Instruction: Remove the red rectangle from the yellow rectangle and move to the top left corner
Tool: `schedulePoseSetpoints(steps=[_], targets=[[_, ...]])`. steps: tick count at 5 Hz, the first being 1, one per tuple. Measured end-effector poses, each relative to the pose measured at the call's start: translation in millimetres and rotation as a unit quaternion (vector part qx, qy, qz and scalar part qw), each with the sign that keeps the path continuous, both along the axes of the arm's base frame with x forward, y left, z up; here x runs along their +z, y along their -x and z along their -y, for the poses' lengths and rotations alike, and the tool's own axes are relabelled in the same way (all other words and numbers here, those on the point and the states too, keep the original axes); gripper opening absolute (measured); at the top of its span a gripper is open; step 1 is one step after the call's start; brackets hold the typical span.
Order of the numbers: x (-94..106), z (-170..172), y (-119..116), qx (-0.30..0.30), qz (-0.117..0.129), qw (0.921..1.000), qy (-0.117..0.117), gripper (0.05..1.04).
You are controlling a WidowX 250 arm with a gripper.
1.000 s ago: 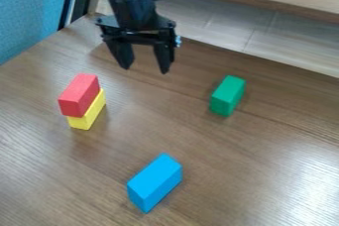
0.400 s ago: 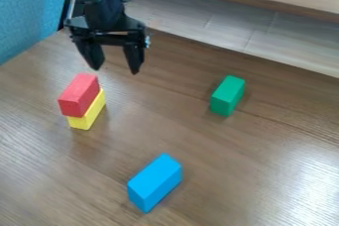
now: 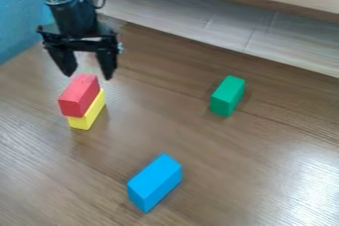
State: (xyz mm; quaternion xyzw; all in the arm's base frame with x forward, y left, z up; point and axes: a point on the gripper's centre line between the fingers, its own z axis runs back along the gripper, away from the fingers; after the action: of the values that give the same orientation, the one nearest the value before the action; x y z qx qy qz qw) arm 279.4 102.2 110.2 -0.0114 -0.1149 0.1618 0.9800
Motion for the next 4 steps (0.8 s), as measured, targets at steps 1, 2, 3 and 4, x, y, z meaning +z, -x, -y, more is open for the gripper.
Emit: schedulePoseSetpoints(steps=[1,2,3,4], targets=[[4.2,-13,10,0.014,0.002,0.9999,-0.009,1.001],[1.8,-21,16,0.025,-0.003,0.9996,-0.011,1.001],[-0.4,-24,17,0.030,-0.003,0.9995,-0.014,1.001],[-14.8,-26,18,0.041,-0.018,0.9989,-0.013,1.001]])
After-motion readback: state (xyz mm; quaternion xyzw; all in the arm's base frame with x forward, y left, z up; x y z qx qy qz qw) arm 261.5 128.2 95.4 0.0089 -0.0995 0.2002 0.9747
